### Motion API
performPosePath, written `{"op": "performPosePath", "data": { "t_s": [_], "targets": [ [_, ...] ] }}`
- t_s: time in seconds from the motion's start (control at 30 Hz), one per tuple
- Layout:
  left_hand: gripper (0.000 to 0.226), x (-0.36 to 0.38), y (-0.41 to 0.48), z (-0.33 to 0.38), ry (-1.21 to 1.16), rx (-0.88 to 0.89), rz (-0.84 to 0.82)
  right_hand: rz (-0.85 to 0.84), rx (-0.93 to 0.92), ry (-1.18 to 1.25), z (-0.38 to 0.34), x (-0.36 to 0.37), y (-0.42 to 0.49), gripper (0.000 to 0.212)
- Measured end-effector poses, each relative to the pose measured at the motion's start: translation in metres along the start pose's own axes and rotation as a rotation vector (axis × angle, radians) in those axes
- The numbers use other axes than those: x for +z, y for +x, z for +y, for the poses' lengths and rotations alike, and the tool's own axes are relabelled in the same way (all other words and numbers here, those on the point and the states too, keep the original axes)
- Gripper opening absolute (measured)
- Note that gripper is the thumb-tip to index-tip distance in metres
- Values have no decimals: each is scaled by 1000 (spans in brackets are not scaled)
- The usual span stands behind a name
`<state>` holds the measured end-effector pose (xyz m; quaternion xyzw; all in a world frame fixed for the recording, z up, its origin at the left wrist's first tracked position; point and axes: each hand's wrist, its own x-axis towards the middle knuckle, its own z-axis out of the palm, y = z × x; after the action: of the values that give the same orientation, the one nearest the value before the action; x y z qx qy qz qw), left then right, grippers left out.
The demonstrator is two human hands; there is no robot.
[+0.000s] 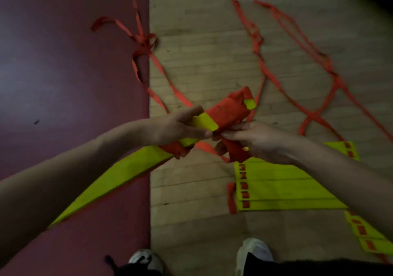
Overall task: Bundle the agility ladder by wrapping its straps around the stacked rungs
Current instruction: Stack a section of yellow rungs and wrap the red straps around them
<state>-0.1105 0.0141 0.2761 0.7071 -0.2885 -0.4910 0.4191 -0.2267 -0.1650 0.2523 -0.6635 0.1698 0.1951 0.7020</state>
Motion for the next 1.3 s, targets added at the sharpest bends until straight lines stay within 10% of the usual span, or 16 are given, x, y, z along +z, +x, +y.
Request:
{"op": "performPosePath", "data": {
  "t_s": [0.3, 0.43, 0.7, 0.9, 1.3],
  "targets": [
    [35, 60, -41, 87, 234, 43, -186, 34, 124, -211, -16, -17, -121, 17],
    [38, 86, -51, 111, 220, 54, -104, 136, 65, -160, -16, -18, -146, 57],
    [32, 89, -85, 116, 208, 113, -45, 131, -68, -19, -27, -7, -150, 19],
    [39, 71, -100, 98, 154, 111, -14, 198, -149, -418, -47, 7, -149, 17],
    [27, 72, -70, 113, 168, 131, 32, 302, -316, -170, -35, 3, -139, 9]
  ]
}}
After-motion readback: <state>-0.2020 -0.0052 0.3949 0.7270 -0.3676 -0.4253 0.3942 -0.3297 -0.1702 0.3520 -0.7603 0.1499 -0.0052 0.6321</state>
